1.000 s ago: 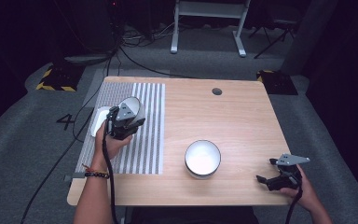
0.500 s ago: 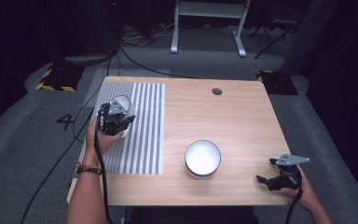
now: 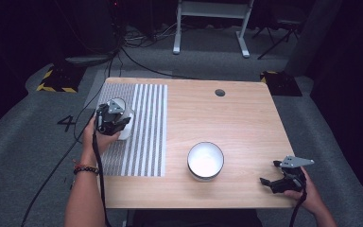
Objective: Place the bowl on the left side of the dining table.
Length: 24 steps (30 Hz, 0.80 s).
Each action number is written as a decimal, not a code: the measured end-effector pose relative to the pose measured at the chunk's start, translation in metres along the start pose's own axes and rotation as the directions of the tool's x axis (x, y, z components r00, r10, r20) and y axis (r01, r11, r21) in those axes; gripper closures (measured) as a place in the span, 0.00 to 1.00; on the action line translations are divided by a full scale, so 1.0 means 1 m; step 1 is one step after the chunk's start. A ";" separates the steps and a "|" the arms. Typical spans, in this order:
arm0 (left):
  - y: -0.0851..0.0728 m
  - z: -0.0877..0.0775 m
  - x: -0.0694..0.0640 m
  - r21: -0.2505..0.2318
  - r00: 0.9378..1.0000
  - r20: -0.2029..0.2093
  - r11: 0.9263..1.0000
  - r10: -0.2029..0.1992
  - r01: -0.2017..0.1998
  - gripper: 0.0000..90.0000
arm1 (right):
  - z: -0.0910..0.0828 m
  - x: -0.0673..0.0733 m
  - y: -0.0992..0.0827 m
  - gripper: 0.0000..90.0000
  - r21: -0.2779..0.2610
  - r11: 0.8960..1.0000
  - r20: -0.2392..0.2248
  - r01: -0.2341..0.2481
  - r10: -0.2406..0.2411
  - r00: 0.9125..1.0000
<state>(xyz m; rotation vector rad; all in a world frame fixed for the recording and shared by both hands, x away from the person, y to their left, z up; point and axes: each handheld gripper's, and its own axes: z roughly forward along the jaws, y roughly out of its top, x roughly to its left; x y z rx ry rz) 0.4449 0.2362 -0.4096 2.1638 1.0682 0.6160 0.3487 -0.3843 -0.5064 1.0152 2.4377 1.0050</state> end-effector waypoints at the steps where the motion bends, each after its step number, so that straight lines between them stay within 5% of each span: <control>1: 0.000 0.000 0.000 0.000 1.000 0.000 1.000 0.000 0.000 0.89 | 0.000 0.000 0.000 0.01 0.000 1.000 0.000 0.000 0.000 1.000; 15: -0.010 0.024 0.011 0.119 0.999 -0.038 0.993 0.003 0.002 0.89 | 0.000 0.000 0.000 0.01 0.000 1.000 0.000 0.000 0.000 1.000; 24: -0.020 0.035 0.017 0.153 0.999 -0.053 0.988 -0.015 0.023 0.89 | 0.000 0.000 0.000 0.01 0.000 1.000 0.000 0.000 0.000 1.000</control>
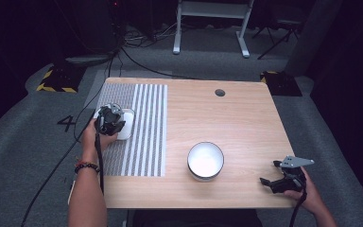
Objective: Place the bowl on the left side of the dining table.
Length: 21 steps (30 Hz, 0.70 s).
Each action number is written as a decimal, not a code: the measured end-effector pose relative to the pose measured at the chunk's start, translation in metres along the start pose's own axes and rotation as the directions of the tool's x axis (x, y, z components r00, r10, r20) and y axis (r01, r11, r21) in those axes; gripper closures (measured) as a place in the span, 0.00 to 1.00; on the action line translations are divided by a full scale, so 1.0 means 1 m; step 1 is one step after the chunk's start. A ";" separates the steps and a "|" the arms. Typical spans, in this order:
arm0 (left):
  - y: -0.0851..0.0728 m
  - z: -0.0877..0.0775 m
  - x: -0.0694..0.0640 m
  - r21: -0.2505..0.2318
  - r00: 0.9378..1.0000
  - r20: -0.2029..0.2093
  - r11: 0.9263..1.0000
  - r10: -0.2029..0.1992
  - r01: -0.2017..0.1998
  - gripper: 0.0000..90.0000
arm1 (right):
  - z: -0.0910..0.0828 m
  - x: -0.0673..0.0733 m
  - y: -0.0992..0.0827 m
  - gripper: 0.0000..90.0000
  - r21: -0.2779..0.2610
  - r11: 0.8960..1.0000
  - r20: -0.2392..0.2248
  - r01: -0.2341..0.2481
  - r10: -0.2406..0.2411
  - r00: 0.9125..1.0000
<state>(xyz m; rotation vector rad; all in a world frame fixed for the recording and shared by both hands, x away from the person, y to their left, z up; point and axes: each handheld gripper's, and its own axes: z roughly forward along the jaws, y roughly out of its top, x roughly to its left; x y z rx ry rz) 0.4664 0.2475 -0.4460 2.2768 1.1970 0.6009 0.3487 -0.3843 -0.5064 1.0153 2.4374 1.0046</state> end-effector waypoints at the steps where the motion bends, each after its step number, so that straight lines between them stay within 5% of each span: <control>1: 0.000 0.000 0.000 0.000 1.000 0.000 1.000 0.000 0.000 0.89 | 0.000 0.000 0.000 0.01 0.000 1.000 0.000 0.000 0.000 1.000; 6: -0.004 0.004 -0.001 -0.032 1.000 0.012 0.999 -0.026 0.027 0.88 | 0.000 0.000 0.000 0.01 0.000 1.000 0.000 0.000 0.000 1.000; 21: -0.005 0.016 -0.014 -0.016 1.000 0.021 1.000 -0.017 0.017 0.83 | 0.000 0.000 0.000 0.01 0.000 1.000 -0.001 0.000 0.000 1.000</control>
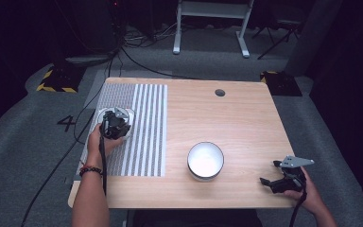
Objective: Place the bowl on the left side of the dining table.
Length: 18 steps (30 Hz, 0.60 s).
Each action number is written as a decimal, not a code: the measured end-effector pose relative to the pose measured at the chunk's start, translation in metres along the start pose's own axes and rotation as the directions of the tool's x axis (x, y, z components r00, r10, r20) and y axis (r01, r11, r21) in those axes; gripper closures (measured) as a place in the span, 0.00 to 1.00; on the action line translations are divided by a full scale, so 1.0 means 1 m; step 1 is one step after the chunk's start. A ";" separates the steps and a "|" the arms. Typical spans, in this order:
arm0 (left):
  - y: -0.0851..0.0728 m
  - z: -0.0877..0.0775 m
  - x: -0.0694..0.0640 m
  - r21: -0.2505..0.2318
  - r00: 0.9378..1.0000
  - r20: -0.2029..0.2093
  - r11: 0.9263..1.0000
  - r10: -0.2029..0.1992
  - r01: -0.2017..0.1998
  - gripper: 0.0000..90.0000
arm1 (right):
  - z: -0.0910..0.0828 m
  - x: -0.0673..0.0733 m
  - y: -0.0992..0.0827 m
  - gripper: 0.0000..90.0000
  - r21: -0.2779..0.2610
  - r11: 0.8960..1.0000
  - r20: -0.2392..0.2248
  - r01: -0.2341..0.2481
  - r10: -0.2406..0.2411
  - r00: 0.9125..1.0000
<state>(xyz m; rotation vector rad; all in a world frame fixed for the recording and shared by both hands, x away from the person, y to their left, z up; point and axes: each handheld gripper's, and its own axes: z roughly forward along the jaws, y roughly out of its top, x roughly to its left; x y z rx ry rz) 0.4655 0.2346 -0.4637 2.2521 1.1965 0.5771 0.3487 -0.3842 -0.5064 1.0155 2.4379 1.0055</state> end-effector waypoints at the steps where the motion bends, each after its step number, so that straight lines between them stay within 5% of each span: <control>1: 0.000 0.000 0.000 0.006 1.000 -0.005 1.000 -0.005 0.005 0.81 | 0.000 0.000 0.000 0.01 0.000 1.000 0.000 0.000 0.000 1.000; 9: -0.002 -0.002 0.003 -0.002 0.999 -0.010 1.000 -0.030 0.030 0.72 | 0.000 0.000 0.000 0.01 0.000 1.000 0.000 0.000 0.000 1.000; 18: 0.000 -0.001 0.002 0.009 0.999 -0.012 1.000 -0.030 0.030 0.74 | 0.000 0.000 0.000 0.01 0.000 1.000 0.000 0.000 0.000 1.000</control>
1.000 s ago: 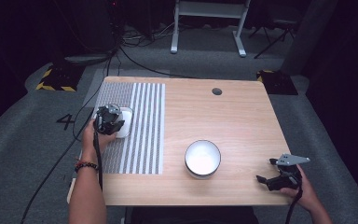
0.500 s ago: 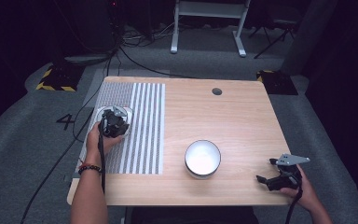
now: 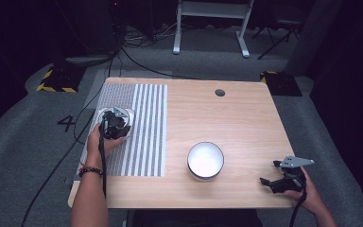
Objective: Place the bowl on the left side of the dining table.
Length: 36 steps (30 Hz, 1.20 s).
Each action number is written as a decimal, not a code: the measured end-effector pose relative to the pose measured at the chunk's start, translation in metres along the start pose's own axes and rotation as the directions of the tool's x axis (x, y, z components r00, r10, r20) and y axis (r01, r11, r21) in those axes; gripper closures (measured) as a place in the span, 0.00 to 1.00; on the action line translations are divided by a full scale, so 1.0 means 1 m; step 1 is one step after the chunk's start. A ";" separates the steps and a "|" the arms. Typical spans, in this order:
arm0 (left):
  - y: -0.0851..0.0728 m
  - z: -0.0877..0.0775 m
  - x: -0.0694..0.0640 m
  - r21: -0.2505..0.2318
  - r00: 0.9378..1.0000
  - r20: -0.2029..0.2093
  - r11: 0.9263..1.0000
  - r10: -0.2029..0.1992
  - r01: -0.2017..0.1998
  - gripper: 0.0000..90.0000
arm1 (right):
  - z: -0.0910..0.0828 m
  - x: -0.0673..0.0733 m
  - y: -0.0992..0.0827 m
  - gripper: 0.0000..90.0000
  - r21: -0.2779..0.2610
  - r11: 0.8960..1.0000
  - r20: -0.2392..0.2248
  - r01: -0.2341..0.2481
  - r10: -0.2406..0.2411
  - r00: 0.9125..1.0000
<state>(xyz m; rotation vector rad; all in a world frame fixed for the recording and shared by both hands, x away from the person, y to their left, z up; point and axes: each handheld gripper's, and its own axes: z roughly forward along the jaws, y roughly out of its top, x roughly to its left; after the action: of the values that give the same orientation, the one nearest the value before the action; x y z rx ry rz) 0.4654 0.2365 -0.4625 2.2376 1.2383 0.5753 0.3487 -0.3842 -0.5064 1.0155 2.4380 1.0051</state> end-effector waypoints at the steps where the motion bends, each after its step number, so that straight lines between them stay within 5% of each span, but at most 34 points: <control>1: 0.000 0.000 0.000 -0.005 1.000 -0.004 1.000 -0.001 0.001 0.74 | 0.000 0.000 0.000 0.01 0.000 1.000 0.000 0.000 0.000 1.000; 16: 0.002 -0.006 0.001 -0.016 1.000 0.003 1.000 0.000 0.000 0.70 | 0.000 0.000 0.000 0.01 0.000 1.000 0.000 0.000 0.000 1.000; 36: 0.002 -0.028 -0.001 -0.031 1.000 -0.006 0.999 0.011 -0.011 0.51 | 0.000 0.000 0.000 0.01 0.000 1.000 -0.001 0.001 -0.001 1.000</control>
<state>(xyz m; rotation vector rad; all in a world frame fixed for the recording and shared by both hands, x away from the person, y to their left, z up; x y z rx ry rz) 0.4494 0.2412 -0.4399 2.2200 1.2130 0.6015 0.3489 -0.3842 -0.5064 1.0144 2.4390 1.0049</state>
